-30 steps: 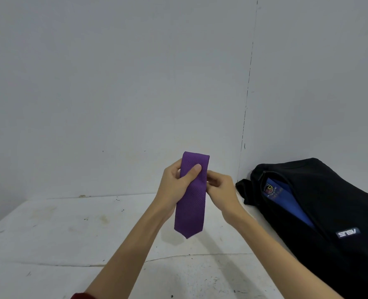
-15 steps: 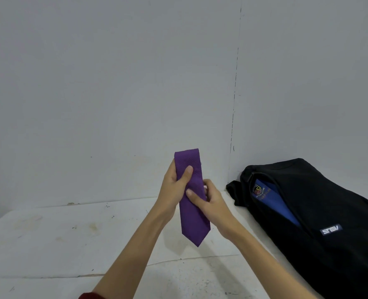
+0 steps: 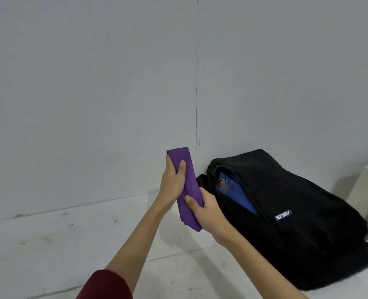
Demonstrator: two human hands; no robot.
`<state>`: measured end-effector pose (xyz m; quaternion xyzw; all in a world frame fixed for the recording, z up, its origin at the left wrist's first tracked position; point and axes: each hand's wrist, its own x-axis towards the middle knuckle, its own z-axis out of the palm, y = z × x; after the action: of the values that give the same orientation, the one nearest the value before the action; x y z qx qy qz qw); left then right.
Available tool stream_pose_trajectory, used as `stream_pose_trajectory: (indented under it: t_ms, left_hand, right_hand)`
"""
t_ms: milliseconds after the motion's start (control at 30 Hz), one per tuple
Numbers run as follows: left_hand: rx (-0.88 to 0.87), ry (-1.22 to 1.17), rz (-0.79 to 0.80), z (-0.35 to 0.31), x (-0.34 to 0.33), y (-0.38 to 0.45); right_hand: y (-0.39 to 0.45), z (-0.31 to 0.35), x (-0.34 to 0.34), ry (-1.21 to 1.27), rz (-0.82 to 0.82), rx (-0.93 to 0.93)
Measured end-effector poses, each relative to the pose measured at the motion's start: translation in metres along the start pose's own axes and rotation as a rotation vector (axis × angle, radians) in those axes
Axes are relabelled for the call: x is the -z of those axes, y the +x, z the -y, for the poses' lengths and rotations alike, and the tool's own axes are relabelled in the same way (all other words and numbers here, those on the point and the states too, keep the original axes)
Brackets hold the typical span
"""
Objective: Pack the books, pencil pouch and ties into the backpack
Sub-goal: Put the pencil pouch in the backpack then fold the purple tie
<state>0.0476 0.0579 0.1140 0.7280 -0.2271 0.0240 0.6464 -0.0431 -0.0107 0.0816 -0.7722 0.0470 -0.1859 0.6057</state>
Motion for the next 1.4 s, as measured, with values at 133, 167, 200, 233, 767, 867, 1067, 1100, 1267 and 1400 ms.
stream_pose_trajectory:
  t_ms: [133, 167, 200, 233, 767, 867, 1067, 1100, 1267, 1400]
  left_hand:
    - [0.141, -0.142, 0.089, 0.01, -0.042, 0.005]
    - [0.208, -0.247, 0.153, 0.009, -0.055, 0.007]
    - [0.288, -0.372, 0.225, 0.009, -0.06, 0.008]
    - [0.368, -0.5, 0.305, 0.009, -0.069, 0.009]
    - [0.588, -0.398, 0.262, 0.049, -0.083, 0.028]
    - [0.576, -0.526, 0.427, 0.046, -0.082, 0.024]
    - [0.581, -0.485, 0.578, 0.027, -0.116, 0.037]
    - [0.588, -0.463, 0.547, 0.026, -0.125, 0.041]
    - [0.535, -0.573, 0.284, 0.028, -0.168, 0.056]
    - [0.466, -0.422, 0.051, 0.033, -0.189, 0.06]
  right_hand:
    - [0.002, -0.014, 0.039, -0.125, -0.021, -0.074]
    - [0.006, -0.018, 0.055, -0.156, -0.032, -0.089]
    - [0.008, -0.019, 0.066, -0.172, -0.04, -0.108]
    - [0.012, -0.021, 0.081, -0.173, -0.052, -0.129]
    - [0.058, -0.021, 0.164, -1.398, 0.139, 0.141]
    - [0.062, -0.016, 0.175, -1.21, 0.1, 0.131]
    - [0.082, 0.01, 0.217, -0.87, 0.138, -0.023]
    - [0.082, 0.009, 0.221, -0.836, 0.164, -0.039]
    - [0.082, 0.004, 0.222, -0.738, 0.19, -0.037]
    - [0.083, 0.004, 0.212, -0.699, 0.211, -0.021]
